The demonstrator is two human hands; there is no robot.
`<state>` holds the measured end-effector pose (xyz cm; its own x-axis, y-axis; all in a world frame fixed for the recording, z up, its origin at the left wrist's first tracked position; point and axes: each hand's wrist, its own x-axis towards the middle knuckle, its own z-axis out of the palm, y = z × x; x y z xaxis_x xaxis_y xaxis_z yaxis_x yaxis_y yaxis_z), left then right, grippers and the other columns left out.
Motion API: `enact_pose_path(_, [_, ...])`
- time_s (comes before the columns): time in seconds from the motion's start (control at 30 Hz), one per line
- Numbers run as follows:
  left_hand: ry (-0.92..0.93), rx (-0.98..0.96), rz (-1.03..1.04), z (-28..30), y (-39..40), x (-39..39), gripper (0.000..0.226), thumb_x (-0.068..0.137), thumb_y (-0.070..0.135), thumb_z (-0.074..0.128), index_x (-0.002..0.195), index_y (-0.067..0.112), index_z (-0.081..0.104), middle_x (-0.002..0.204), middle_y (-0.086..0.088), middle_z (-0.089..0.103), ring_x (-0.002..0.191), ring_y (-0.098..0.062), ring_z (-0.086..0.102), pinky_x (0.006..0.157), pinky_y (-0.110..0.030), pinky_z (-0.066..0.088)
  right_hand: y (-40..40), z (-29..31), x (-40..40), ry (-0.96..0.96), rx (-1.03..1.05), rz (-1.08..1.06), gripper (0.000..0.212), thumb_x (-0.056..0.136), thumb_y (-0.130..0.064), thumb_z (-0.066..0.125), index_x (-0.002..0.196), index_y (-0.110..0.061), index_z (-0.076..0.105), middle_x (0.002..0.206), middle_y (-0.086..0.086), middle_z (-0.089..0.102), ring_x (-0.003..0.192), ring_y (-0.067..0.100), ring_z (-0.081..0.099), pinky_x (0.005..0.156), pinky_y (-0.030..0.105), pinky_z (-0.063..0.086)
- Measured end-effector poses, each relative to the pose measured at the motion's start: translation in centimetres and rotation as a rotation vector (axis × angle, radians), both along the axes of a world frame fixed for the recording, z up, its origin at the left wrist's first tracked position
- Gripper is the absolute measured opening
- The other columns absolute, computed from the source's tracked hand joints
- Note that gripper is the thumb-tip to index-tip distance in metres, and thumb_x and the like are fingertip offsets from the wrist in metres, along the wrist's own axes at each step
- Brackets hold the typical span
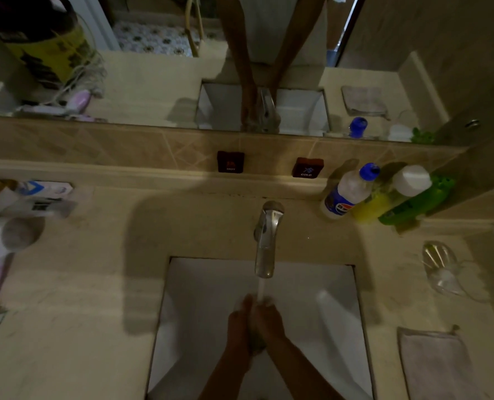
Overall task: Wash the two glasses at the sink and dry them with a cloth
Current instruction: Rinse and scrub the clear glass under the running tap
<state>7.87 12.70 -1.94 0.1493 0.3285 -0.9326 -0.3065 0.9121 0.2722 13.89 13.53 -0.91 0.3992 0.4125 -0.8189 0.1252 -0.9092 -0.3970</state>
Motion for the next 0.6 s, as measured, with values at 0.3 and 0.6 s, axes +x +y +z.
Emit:
enact_pose_path(0.3, [0.019, -0.08, 0.034, 0.0, -0.2, -0.6, 0.052, 0.093, 0.044, 0.066, 0.125, 0.003, 0.064, 0.123, -0.023, 0.067, 0.109, -0.039, 0.066, 0.104, -0.056, 0.049, -0.6, -0.1, 0.4, 0.118, -0.047, 0.106, 0.047, 0.103, -0.043, 0.037, 0.134, -0.011, 0.049, 0.132, 0.014, 0.06, 0.119, 0.03, 0.058, 0.1, 0.036, 0.048])
enact_pose_path(0.6, [-0.008, -0.024, 0.132, 0.0, -1.6, -0.6, 0.056, 0.099, 0.036, 0.057, 0.135, -0.006, 0.055, 0.121, -0.032, 0.062, 0.105, -0.037, 0.062, 0.096, -0.048, 0.05, -4.8, -0.3, -0.3, 0.147, 0.267, 0.067, 0.034, 0.101, -0.027, 0.043, 0.133, -0.017, 0.047, 0.118, -0.002, 0.061, 0.1, 0.007, 0.061, 0.086, 0.019, 0.05])
